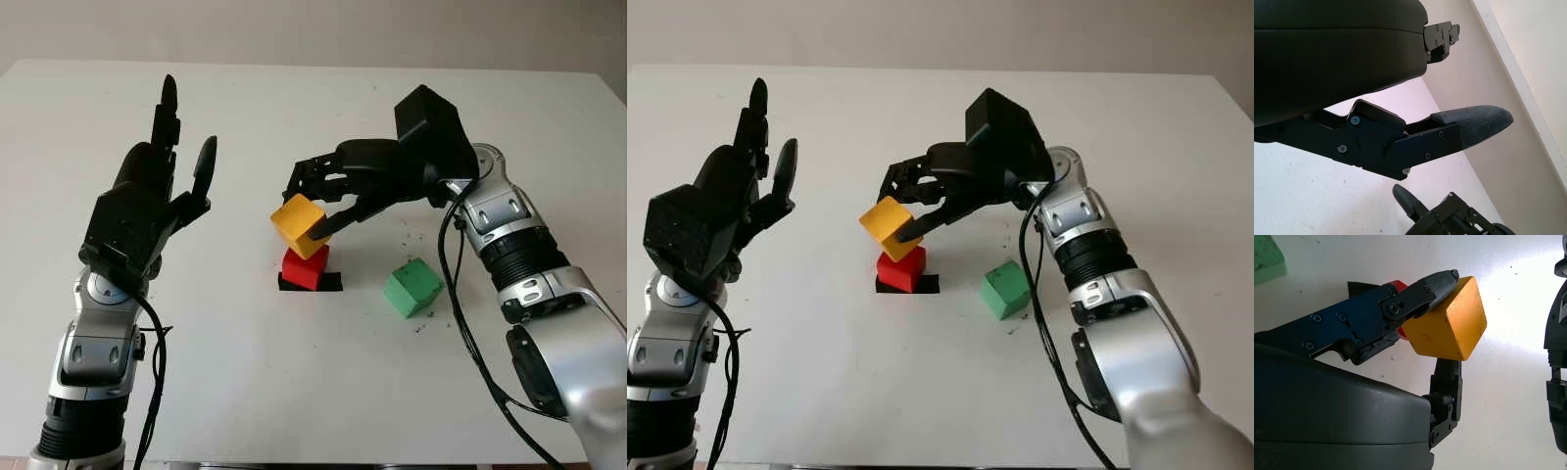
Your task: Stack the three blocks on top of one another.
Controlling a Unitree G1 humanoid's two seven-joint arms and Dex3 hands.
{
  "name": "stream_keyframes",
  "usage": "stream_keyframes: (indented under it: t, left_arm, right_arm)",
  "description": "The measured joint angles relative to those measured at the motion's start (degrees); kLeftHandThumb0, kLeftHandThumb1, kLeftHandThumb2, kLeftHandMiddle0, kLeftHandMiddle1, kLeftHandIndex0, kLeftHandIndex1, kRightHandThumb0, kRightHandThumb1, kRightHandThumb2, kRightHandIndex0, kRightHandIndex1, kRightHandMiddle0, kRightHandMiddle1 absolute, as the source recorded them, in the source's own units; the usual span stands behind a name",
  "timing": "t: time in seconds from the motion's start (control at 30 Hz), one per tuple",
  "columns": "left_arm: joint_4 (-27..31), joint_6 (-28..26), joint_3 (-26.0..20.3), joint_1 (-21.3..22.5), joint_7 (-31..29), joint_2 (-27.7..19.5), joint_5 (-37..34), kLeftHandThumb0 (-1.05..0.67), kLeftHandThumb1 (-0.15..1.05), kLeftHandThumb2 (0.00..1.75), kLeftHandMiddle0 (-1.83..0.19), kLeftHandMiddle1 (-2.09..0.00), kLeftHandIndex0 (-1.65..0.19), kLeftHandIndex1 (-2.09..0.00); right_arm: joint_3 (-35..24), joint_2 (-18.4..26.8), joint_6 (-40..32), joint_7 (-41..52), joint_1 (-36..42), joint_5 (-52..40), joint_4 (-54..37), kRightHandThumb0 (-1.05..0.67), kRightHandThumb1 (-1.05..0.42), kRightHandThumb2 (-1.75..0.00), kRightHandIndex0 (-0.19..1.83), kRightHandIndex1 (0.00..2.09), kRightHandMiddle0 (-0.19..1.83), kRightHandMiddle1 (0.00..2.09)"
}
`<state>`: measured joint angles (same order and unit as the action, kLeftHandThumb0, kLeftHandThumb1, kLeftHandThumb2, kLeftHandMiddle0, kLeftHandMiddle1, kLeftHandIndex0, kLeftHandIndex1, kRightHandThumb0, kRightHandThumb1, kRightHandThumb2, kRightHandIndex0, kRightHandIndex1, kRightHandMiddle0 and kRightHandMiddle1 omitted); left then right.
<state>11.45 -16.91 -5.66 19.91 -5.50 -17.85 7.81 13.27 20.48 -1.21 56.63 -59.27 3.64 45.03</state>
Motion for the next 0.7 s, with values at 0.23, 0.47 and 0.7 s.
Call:
stream_keyframes:
  t: [0.23,0.47,0.7]
  left_arm:
    - [0.00,-0.05,0.00,0.00,0.01,0.00,0.00,-0.83,1.05,0.73,0.19,0.00,0.19,0.00]
    - [0.00,0.00,0.00,0.00,0.00,0.00,0.00,-0.82,1.05,0.73,0.19,0.00,0.19,0.00]
    - [0.00,-0.01,0.00,-0.01,0.02,0.00,0.01,-0.82,1.05,0.73,0.19,0.00,0.19,0.00]
  right_arm:
    - [0.00,0.01,0.22,-0.01,0.05,0.02,0.09,-0.53,-0.95,-0.05,0.12,0.04,0.40,1.45]
    - [0.21,0.03,-0.05,0.26,0.09,0.83,0.17,-0.52,-0.95,-0.05,0.12,0.05,0.40,1.43]
    - [0.40,0.33,0.04,0.50,0.20,2.26,1.07,-0.52,-0.94,-0.05,0.12,0.05,0.42,1.42]
